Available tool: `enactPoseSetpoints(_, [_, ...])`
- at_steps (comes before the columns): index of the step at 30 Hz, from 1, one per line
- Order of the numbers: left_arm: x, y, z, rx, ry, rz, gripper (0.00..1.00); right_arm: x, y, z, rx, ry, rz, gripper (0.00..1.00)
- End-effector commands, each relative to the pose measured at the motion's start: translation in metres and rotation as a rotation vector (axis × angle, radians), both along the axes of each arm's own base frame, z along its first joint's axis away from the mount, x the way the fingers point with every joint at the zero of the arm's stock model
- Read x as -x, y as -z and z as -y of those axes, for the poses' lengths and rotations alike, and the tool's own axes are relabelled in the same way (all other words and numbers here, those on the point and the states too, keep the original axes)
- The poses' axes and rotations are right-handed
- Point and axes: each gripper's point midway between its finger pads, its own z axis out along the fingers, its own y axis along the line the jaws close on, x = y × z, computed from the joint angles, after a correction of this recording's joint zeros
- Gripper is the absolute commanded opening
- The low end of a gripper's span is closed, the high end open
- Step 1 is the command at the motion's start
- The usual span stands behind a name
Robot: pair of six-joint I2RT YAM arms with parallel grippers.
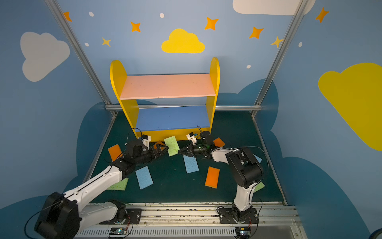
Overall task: Place and organize the cleaning sponges onto the shelf
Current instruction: 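Carry the green sponge under the blue shelf while the left gripper draws back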
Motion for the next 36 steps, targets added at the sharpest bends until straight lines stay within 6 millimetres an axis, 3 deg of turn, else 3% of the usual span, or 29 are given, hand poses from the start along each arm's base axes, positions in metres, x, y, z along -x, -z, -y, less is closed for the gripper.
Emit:
enactPoseSetpoints(1, [0.014,0.019,-0.032,-0.121,-0.091,0.004,0.99,-0.015,-0.017,-0.015,-0.079,0.004,0.054,0.0])
enactPoseSetpoints(6, [0.036,0.033,-0.059,-0.143,-0.18,0.047,1.0,-0.031,-0.006,-0.029,-0.088,0.025,0.031,0.0])
enactPoseSetpoints(11, [0.051,0.047,-0.073,-0.169,-0.213,0.039,0.99,-0.046,0.005,-0.045,-0.102,0.031,-0.002,0.0])
enactPoseSetpoints(36, [0.063,0.072,-0.092,-0.255,-0.244,0.034,1.0,-0.114,0.041,-0.09,-0.039,0.163,-0.163,0.0])
